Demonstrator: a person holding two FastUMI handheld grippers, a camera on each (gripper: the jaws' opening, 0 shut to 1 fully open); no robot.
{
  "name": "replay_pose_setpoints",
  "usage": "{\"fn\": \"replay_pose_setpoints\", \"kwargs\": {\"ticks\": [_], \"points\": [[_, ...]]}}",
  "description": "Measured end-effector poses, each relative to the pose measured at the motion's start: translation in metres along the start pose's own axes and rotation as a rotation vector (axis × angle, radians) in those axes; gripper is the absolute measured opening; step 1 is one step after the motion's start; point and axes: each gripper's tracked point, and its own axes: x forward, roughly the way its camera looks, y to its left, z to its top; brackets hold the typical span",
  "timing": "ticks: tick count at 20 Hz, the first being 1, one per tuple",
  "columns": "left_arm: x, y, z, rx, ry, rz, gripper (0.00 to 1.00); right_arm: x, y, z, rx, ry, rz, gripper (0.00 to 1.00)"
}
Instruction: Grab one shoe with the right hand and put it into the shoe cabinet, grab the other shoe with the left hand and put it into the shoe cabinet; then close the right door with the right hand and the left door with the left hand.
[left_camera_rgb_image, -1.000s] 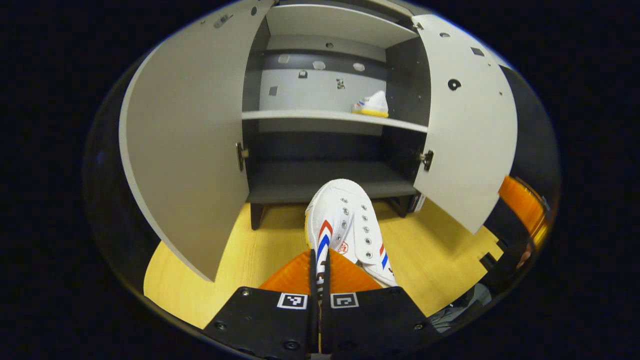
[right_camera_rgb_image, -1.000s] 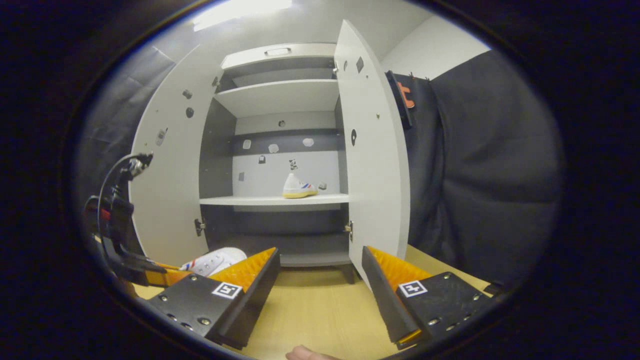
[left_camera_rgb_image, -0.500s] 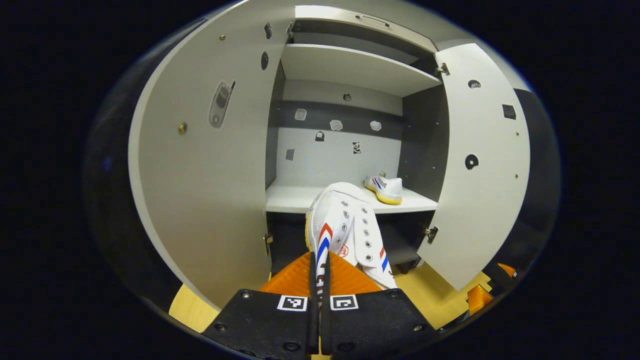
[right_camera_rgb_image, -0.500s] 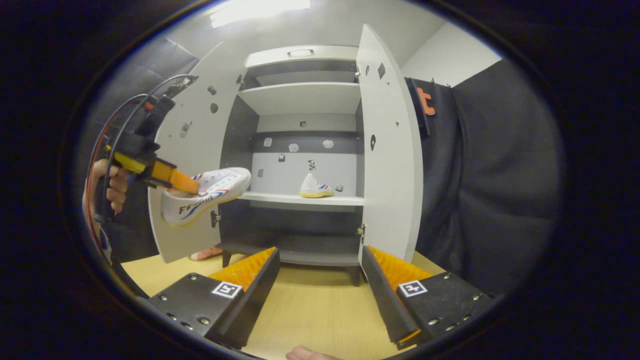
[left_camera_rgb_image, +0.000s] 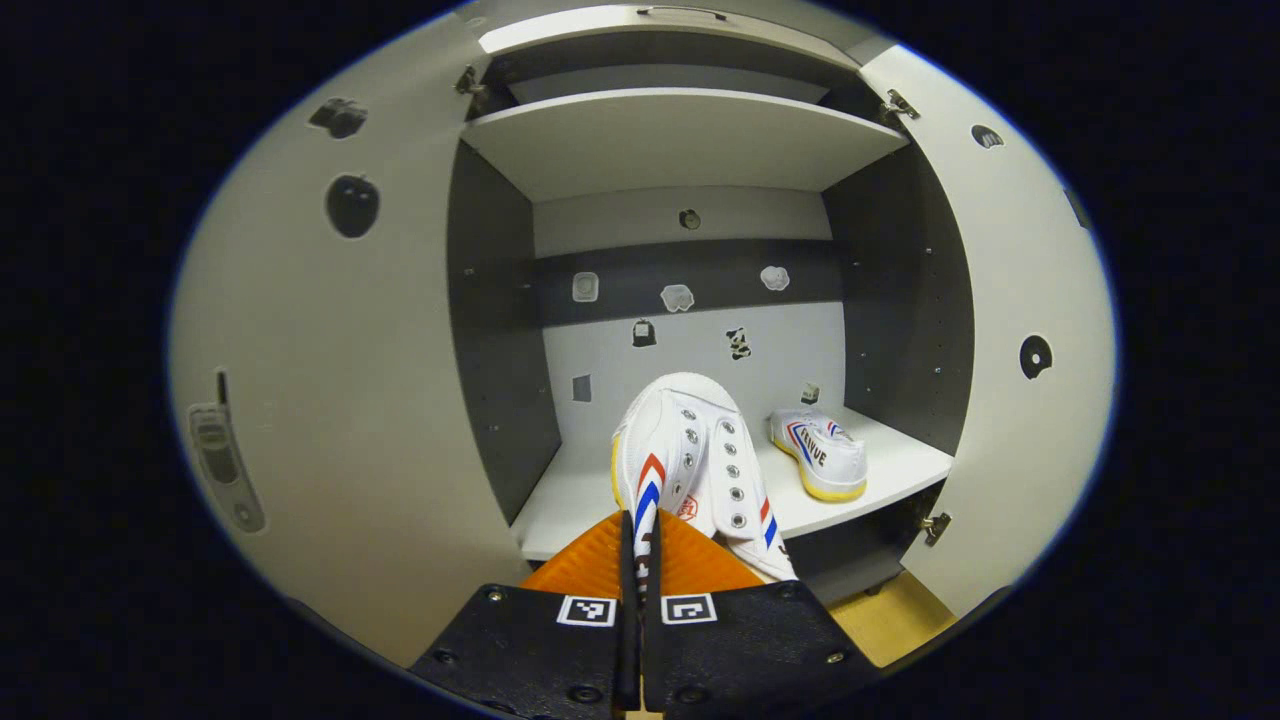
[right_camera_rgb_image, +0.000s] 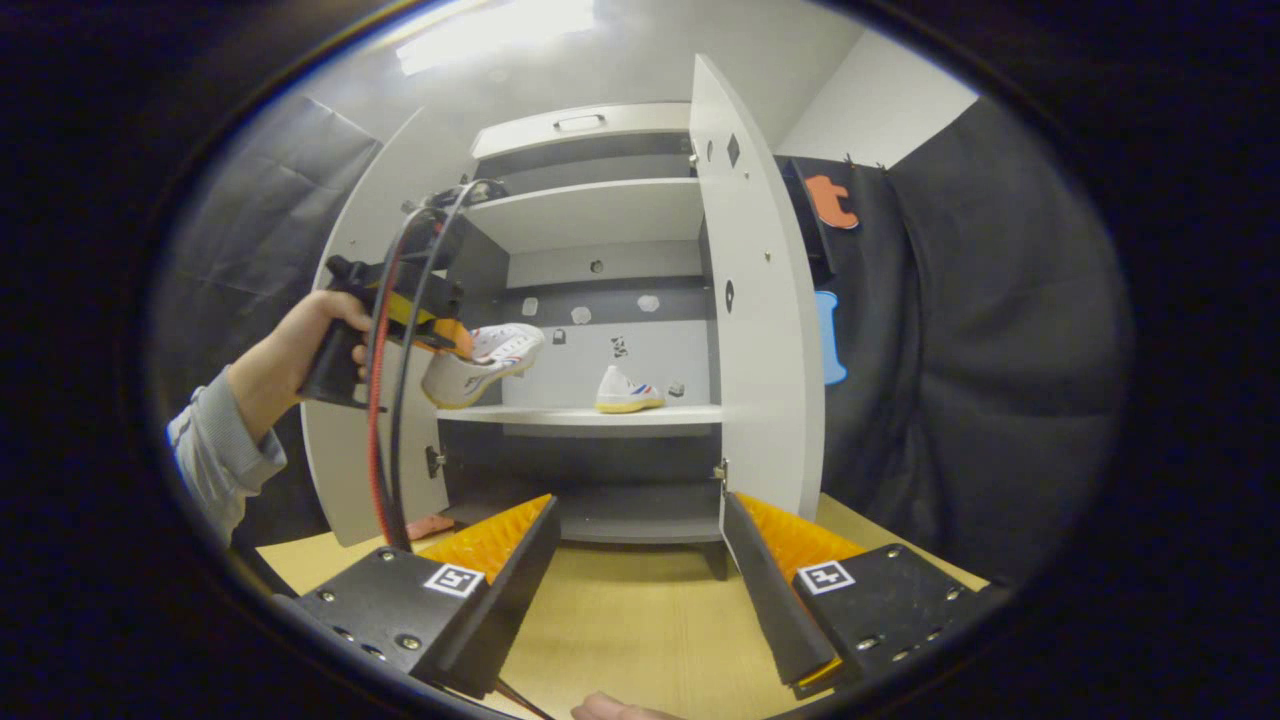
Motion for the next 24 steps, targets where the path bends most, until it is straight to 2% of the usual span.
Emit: {"fn": "replay_pose_setpoints", "kwargs": {"ticks": [2, 5, 6, 8, 9, 12, 17, 19, 20, 22, 23, 24], "points": [[0.026, -0.012, 0.005, 0.001, 0.003, -0.007, 0.02, 0.0, -0.001, 0.001, -0.008, -0.011, 0.008, 0.98], [0.065, -0.012, 0.021, 0.042, -0.044, 0.048, 0.03, 0.0, -0.004, 0.002, -0.022, -0.026, 0.01, 0.98], [0.074, -0.012, 0.016, -0.001, -0.013, 0.041, 0.03, 0.001, -0.007, 0.002, -0.032, -0.032, 0.005, 0.98], [0.097, -0.021, 0.011, -0.192, 0.057, -0.013, 0.03, 0.003, -0.008, 0.001, -0.053, -0.038, 0.006, 0.98], [0.107, -0.021, 0.012, -0.201, 0.079, -0.041, 0.03, 0.004, -0.009, 0.0, -0.058, -0.035, 0.002, 0.98], [0.135, -0.004, -0.003, -0.168, 0.11, 0.013, 0.04, 0.009, -0.01, -0.006, -0.053, -0.024, -0.001, 0.98], [0.15, -0.007, -0.023, -0.214, 0.166, 0.001, 0.04, 0.011, -0.008, -0.011, -0.066, -0.02, 0.008, 0.98], [0.15, -0.008, -0.023, -0.218, 0.166, -0.019, 0.1, 0.013, -0.011, -0.011, -0.052, -0.021, 0.004, 0.98], [0.147, -0.009, -0.014, -0.229, 0.136, -0.024, 0.19, 0.013, -0.011, -0.011, -0.04, -0.019, 0.007, 0.98], [0.136, -0.007, 0.002, -0.208, 0.076, -0.032, 0.28, 0.012, -0.011, -0.01, -0.031, -0.021, 0.007, 0.98], [0.129, -0.007, 0.006, -0.207, 0.07, -0.036, 0.36, 0.013, -0.012, -0.011, -0.033, -0.023, 0.003, 0.98], [0.119, -0.008, 0.007, -0.203, 0.072, -0.029, 0.51, 0.013, -0.009, -0.01, -0.032, -0.026, 0.009, 0.98]]}}
